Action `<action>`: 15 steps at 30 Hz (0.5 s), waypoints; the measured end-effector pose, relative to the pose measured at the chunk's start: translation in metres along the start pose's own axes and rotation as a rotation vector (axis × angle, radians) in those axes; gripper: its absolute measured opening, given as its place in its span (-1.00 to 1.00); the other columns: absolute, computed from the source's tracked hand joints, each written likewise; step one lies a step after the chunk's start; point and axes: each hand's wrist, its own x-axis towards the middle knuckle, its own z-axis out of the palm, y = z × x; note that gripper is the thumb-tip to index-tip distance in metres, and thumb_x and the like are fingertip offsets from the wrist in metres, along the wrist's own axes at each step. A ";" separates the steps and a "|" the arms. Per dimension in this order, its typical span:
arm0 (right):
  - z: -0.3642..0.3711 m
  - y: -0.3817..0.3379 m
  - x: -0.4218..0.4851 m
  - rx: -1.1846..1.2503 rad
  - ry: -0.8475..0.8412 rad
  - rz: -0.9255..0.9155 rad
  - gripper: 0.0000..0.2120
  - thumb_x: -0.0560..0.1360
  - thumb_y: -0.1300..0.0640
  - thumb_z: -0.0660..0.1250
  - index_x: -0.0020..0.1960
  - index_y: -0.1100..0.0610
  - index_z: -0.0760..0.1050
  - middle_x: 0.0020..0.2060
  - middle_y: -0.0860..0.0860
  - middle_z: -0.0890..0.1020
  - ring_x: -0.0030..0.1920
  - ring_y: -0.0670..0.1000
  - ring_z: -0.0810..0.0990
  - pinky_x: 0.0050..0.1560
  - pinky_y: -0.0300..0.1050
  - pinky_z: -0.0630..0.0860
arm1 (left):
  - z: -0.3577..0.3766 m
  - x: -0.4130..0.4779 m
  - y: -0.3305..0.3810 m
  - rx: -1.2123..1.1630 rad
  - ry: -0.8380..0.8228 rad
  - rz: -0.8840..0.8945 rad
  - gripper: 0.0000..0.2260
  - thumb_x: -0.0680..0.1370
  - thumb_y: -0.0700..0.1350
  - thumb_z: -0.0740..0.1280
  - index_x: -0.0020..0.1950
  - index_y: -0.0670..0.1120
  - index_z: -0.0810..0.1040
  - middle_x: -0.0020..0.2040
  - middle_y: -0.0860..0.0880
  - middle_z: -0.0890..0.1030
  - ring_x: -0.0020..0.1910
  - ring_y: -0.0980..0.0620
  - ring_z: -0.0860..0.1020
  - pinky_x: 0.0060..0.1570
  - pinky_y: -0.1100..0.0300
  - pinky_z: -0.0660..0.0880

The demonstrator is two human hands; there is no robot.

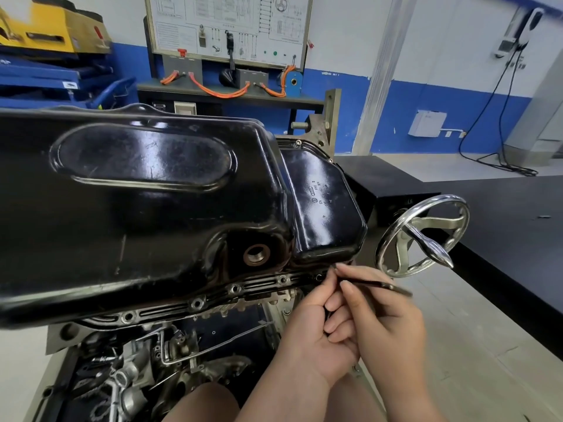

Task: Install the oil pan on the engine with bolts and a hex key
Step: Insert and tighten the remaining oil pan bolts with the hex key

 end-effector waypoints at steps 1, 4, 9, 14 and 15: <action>0.000 0.000 0.001 0.001 0.022 -0.012 -0.58 0.42 0.40 0.39 -0.16 -0.15 0.65 -0.15 -0.11 0.68 -0.12 -0.07 0.65 -0.06 -0.26 0.53 | -0.001 0.000 -0.001 0.001 -0.005 0.003 -0.72 0.40 -0.09 0.33 -0.49 -0.15 0.42 -0.62 0.04 0.26 -0.75 0.17 0.18 -0.76 0.40 0.04; 0.002 -0.001 0.005 -0.043 0.059 -0.055 -0.64 0.36 0.38 0.45 -0.24 -0.11 0.64 -0.21 -0.16 0.66 -0.13 -0.14 0.63 -0.11 -0.46 0.44 | -0.006 0.000 0.000 -0.022 -0.037 -0.014 -0.67 0.47 -0.08 0.29 -0.47 -0.16 0.43 -0.60 0.04 0.28 -0.75 0.17 0.18 -0.77 0.39 0.05; 0.005 0.004 0.010 -0.064 0.076 -0.027 -0.70 0.33 0.32 0.50 -0.33 -0.08 0.58 -0.30 -0.14 0.63 -0.21 -0.15 0.60 -0.19 -0.47 0.41 | -0.004 -0.002 0.006 -0.037 -0.047 -0.020 -0.81 0.43 -0.18 0.27 -0.34 -0.22 0.56 -0.58 0.05 0.30 -0.75 0.18 0.17 -0.76 0.41 0.02; 0.001 0.001 0.010 -0.053 0.023 -0.103 -0.71 0.38 0.32 0.47 -0.18 -0.08 0.58 -0.17 -0.14 0.61 -0.09 -0.10 0.60 -0.08 -0.42 0.43 | -0.001 -0.001 0.003 -0.028 -0.028 0.001 -0.72 0.48 -0.15 0.25 -0.42 -0.20 0.50 -0.60 0.04 0.29 -0.75 0.18 0.17 -0.77 0.42 0.04; -0.002 -0.001 0.010 -0.038 0.006 -0.120 -0.73 0.38 0.28 0.44 -0.12 -0.10 0.57 -0.13 -0.16 0.61 -0.05 -0.10 0.59 -0.04 -0.41 0.43 | 0.000 0.000 0.002 -0.027 -0.028 0.001 -0.72 0.48 -0.14 0.25 -0.41 -0.21 0.53 -0.60 0.03 0.29 -0.75 0.18 0.17 -0.76 0.42 0.03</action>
